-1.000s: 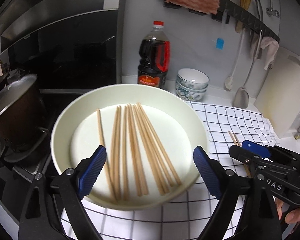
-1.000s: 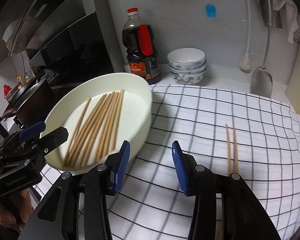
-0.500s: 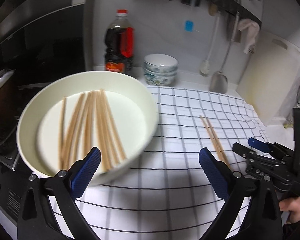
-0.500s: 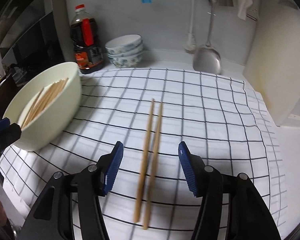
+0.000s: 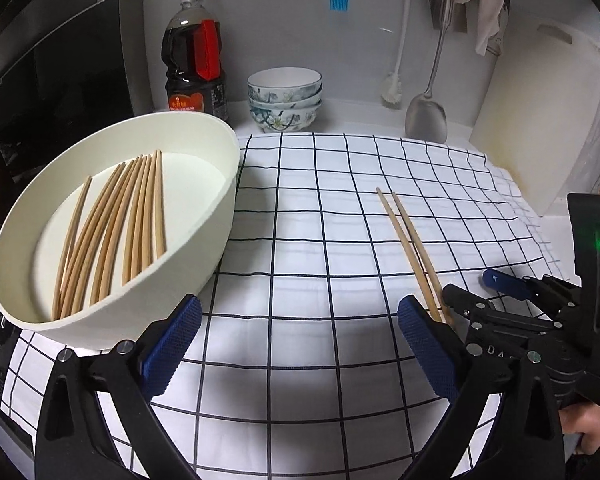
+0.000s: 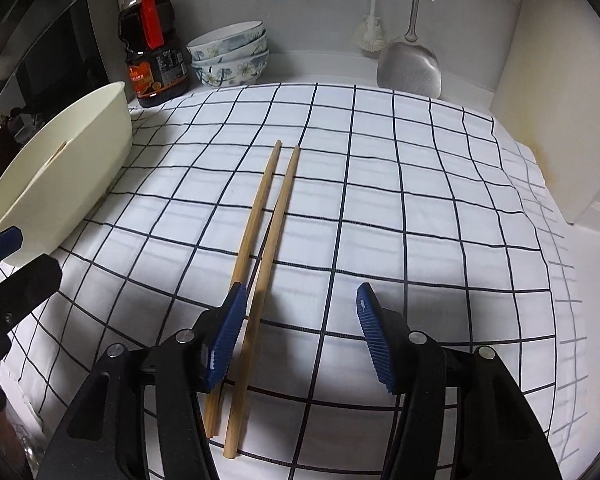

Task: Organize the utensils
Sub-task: 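Move both open tools back over the last two chopsticks, then lower the left tool onto one chopstick while the right tool lowers onto the other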

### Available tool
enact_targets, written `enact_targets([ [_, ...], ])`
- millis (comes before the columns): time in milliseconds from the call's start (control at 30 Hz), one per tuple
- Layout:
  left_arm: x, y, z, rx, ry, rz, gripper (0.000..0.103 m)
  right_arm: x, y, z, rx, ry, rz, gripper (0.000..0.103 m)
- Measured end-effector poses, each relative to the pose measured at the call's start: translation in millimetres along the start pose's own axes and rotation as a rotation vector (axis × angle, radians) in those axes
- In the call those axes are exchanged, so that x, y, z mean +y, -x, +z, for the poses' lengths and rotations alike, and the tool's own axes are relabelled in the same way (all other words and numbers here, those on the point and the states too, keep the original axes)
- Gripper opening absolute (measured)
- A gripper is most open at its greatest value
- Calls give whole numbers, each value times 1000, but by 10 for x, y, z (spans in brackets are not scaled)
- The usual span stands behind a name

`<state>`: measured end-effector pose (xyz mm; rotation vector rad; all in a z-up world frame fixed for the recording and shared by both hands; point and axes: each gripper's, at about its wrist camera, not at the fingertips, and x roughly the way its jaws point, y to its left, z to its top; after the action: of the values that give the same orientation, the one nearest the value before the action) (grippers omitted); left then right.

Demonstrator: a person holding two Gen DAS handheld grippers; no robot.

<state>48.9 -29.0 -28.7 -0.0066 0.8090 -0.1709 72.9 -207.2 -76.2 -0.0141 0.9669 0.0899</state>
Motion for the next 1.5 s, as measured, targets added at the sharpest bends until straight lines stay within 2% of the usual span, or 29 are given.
enact_targets([
  [300,-6,-151,-24,31,12,2,97,87,-81,-60,7,62,-31,55],
  [333,-9,-160,-23,32,14,2,97,90,-80,-62,5,66,-24,50],
  [367,-14,-177,-18,37,16,2,97,95,-78,-65,5,70,-7,41],
  [467,-50,-223,-6,46,18,-2,97,103,-69,-55,5,87,-2,22],
  [600,-138,-314,5,62,16,1,97,3,-73,-37,5,68,-6,7],
  [867,-410,-549,33,104,-19,16,97,-390,-71,-20,8,-8,-3,7],
  [933,-470,-628,31,121,-26,24,97,-467,-68,-26,7,-18,24,8],
  [967,-494,-659,30,129,-27,26,97,-482,-64,-31,7,-13,37,10],
  [1000,-523,-693,30,140,-30,31,97,-482,-62,-30,8,-5,38,16],
  [1033,-549,-717,34,145,-33,34,97,-478,-57,-33,6,0,33,26],
  [1067,-571,-737,38,147,-38,39,97,-477,-56,-34,3,2,26,29],
  [1200,-652,-804,35,159,-62,74,97,-469,-57,-42,-2,10,22,29],
  [1400,-698,-836,40,148,-71,87,96,-472,-64,-52,-7,24,18,29],
  [1433,-715,-838,42,143,-78,88,95,-471,-63,-52,-7,26,16,29],
  [1500,-742,-830,42,133,-84,73,86,-472,-61,-55,-8,24,10,26],
])
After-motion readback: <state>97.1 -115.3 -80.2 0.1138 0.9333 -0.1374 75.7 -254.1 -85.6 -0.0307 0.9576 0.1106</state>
